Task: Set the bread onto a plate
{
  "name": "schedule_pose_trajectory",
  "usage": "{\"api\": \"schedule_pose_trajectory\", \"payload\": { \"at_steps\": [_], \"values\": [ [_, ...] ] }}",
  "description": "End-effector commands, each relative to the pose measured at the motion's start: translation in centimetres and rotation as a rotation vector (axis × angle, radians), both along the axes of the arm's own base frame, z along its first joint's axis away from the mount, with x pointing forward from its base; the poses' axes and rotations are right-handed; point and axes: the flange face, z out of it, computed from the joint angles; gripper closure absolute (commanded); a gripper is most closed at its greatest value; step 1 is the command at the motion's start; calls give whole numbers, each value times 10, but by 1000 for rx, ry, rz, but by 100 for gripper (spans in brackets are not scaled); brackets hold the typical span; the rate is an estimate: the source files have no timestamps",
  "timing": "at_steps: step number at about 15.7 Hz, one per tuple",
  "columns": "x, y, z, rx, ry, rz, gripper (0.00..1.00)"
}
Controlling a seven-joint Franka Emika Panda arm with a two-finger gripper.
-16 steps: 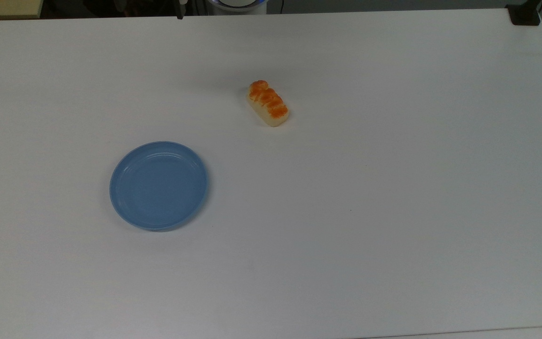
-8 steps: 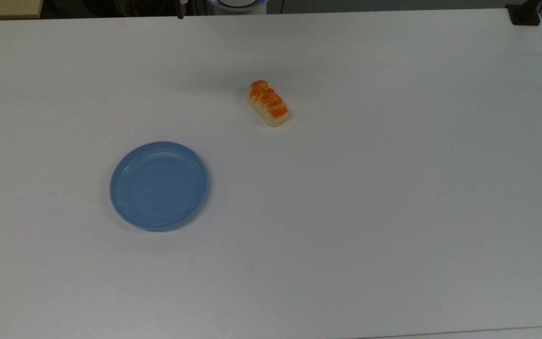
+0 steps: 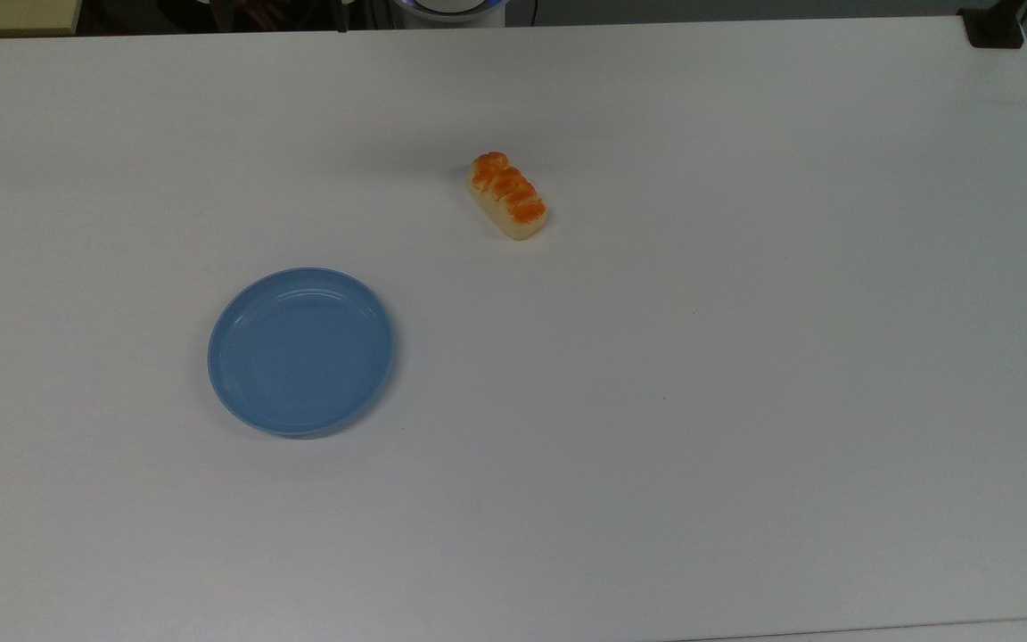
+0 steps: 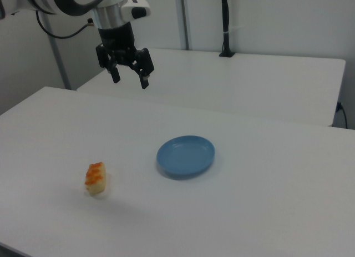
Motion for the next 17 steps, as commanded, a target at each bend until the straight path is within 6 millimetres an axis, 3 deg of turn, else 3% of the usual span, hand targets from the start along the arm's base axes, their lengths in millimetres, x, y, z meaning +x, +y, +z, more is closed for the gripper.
{"api": "schedule_pose_trajectory", "payload": {
  "at_steps": [1,13,17],
  "values": [
    [-9,1,2,21,15,24,0],
    [-10,2,2,22,18,17,0],
    [-17,25,-16,23,45,162,0]
  ]
}}
